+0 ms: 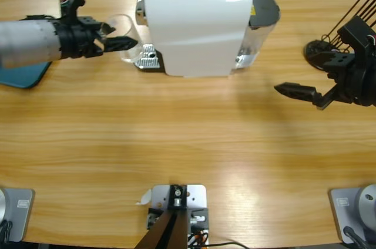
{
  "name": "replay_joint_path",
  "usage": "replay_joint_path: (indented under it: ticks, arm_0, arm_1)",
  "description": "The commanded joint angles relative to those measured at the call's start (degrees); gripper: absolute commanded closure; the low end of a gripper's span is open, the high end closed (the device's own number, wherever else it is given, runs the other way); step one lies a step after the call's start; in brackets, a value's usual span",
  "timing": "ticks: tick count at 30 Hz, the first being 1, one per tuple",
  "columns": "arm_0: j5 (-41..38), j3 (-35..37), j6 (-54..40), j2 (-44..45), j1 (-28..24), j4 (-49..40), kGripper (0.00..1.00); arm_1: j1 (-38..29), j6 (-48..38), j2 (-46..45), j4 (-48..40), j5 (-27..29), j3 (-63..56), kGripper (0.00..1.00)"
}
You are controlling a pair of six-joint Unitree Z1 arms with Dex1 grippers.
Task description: Pour coffee
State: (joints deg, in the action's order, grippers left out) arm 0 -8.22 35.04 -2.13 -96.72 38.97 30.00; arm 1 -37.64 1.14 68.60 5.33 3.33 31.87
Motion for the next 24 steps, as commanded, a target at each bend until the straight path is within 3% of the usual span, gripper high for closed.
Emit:
replay_joint_path:
  ticks: [1, 19, 24]
  arm_0:
    - [-1.4, 4.2, -1.4, -10.2, 0.6, -1.1, 0.676]
    - [-2.5, 6.1, -2.3, -13.0, 0.6, -1.1, 0.671]
    - [4.3, -1.4, -2.2, -8.2, -0.5, -0.3, 0.671]
  arm_1:
    - [-0.6, -0.1, 1.2, -0.9, 0.5, -1.7, 0.000]
    - [-0.6, -0.1, 1.3, -0.9, 0.5, -1.7, 0.000]
    - [-0.6, -0.1, 1.4, -0.9, 0.5, -1.7, 0.000]
